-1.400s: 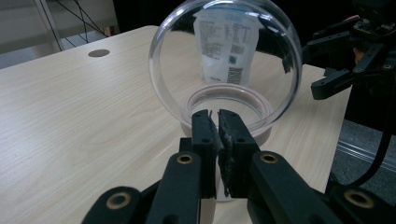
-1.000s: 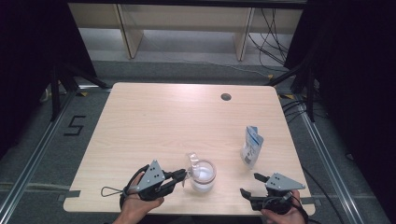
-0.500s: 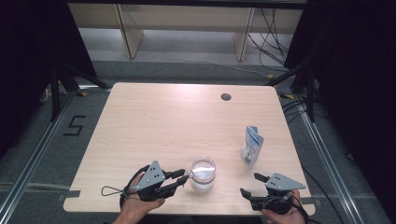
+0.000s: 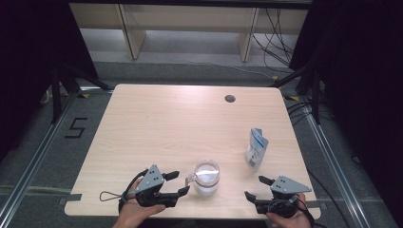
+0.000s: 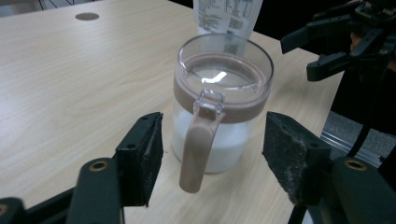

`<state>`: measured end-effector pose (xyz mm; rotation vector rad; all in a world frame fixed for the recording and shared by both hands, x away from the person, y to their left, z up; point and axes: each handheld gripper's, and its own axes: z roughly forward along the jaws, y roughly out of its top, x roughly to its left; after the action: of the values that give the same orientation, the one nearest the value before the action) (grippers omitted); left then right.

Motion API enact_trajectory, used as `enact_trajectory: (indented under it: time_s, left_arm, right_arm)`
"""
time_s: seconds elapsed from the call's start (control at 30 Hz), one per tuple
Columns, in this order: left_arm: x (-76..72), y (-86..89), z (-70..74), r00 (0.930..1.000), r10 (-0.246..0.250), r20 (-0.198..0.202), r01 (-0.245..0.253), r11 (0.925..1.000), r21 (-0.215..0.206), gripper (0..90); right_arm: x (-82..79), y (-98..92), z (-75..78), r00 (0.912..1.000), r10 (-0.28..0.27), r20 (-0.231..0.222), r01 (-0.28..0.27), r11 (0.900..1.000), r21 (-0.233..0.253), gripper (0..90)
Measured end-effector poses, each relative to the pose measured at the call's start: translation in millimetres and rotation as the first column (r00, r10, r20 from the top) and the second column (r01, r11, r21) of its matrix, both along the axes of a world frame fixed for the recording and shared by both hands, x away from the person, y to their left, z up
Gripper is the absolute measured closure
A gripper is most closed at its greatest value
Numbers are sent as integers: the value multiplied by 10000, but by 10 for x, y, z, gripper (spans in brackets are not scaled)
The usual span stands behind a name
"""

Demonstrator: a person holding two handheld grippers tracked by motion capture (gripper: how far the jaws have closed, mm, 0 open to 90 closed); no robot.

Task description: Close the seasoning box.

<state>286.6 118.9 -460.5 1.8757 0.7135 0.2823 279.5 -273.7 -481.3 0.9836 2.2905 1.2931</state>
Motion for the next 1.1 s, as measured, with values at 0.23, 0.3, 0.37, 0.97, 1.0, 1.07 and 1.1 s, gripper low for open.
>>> enact_trajectory:
  time_s: [0.23, 0.3, 0.37, 0.97, 1.0, 1.07, 1.1]
  left_arm:
    - [-26, 68, -45, 9998, 136, -173, -135, 9999, 55, 320]
    - [-42, 99, -62, 9996, 190, -215, -189, 9998, 58, 315]
    - [-52, 115, -67, 9994, 235, -240, -233, 9997, 101, 300]
    - [-147, 218, -228, 9981, 251, -561, -211, 9973, 708, 246]
    - [-147, 216, -238, 9977, 221, -636, -164, 9959, 885, 244]
    - [-153, 204, -252, 9967, 296, -752, -230, 9959, 875, 242]
    - [-158, 193, -271, 9971, 238, -718, -160, 9941, 1071, 240]
  right_arm:
    - [-4, -16, 5, 10000, -73, -50, 73, 10000, -8, 233]
    - [0, -21, 3, 9999, -106, 127, 106, 9999, -27, 233]
    - [3, -18, -1, 10000, -35, 27, 35, 10000, 32, 231]
    - [-25, 0, 12, 9997, -198, 111, 199, 9997, -125, 226]
    - [-30, -3, 11, 9997, -244, 23, 244, 9997, -90, 226]
    - [-29, -6, 12, 9997, -221, 76, 221, 9997, -90, 226]
    - [-36, -3, 12, 9997, -246, -29, 246, 9997, -76, 226]
